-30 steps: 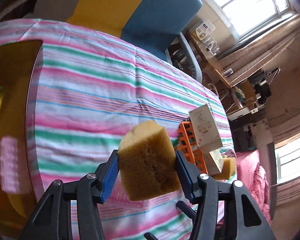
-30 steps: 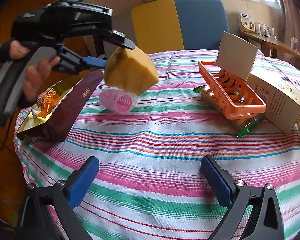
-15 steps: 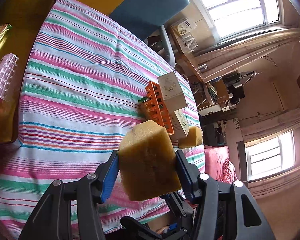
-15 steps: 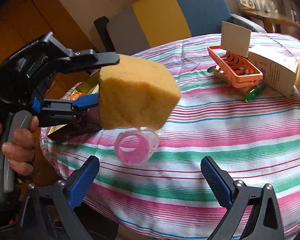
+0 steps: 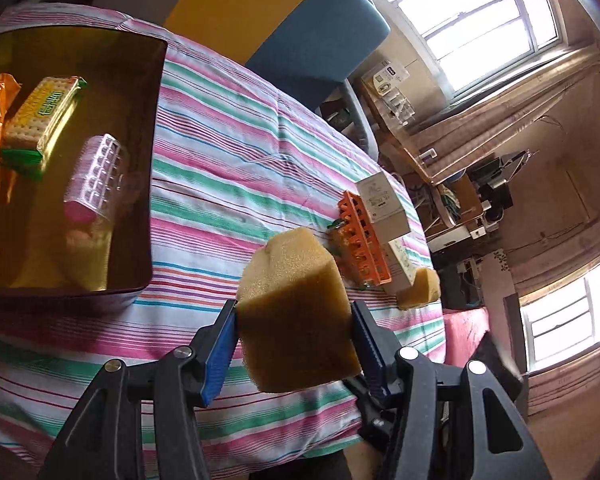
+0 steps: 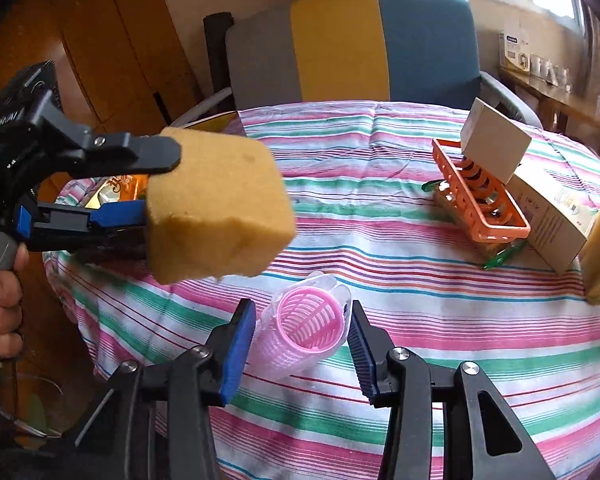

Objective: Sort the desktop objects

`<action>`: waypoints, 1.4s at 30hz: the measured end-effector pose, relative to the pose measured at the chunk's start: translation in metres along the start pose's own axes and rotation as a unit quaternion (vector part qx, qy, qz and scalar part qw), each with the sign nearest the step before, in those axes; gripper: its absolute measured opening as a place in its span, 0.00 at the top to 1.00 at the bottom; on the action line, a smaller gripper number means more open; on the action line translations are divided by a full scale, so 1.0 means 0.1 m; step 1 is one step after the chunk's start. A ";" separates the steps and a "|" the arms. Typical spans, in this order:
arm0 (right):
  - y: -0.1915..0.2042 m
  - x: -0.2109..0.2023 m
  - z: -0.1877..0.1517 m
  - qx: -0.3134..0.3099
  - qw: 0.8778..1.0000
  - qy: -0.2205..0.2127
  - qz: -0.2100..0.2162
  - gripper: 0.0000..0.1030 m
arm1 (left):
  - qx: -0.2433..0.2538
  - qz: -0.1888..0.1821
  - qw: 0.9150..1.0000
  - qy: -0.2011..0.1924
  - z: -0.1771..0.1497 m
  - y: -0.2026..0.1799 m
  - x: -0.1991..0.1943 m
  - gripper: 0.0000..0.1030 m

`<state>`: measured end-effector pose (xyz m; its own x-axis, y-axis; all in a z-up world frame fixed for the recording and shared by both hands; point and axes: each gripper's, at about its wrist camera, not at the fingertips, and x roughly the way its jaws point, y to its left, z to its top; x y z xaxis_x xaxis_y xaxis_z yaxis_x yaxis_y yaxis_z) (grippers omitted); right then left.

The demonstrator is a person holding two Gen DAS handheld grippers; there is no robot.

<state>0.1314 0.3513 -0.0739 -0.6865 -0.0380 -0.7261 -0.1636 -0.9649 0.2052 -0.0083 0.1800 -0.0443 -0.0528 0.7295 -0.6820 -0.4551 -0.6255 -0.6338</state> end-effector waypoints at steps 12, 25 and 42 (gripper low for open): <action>-0.72 -0.13 -0.11 0.089 0.993 0.005 -0.080 0.26 | 0.092 0.059 0.994 0.009 -0.29 -0.10 0.23 0.29; -0.70 -0.42 -0.26 0.134 0.989 -0.007 -0.059 0.23 | 0.140 0.082 0.987 -0.007 -0.54 -0.20 -0.06 0.21; -0.62 -0.52 -0.40 0.101 0.994 -0.007 -0.051 0.22 | 0.140 0.145 0.979 0.008 -0.34 -0.71 0.28 0.21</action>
<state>0.2057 0.4028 -0.0754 -0.6680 0.0624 -0.7415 -0.3714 -0.8914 0.2596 0.0527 0.2356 -0.0309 -0.2029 0.5266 -0.8256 -0.6498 -0.7031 -0.2888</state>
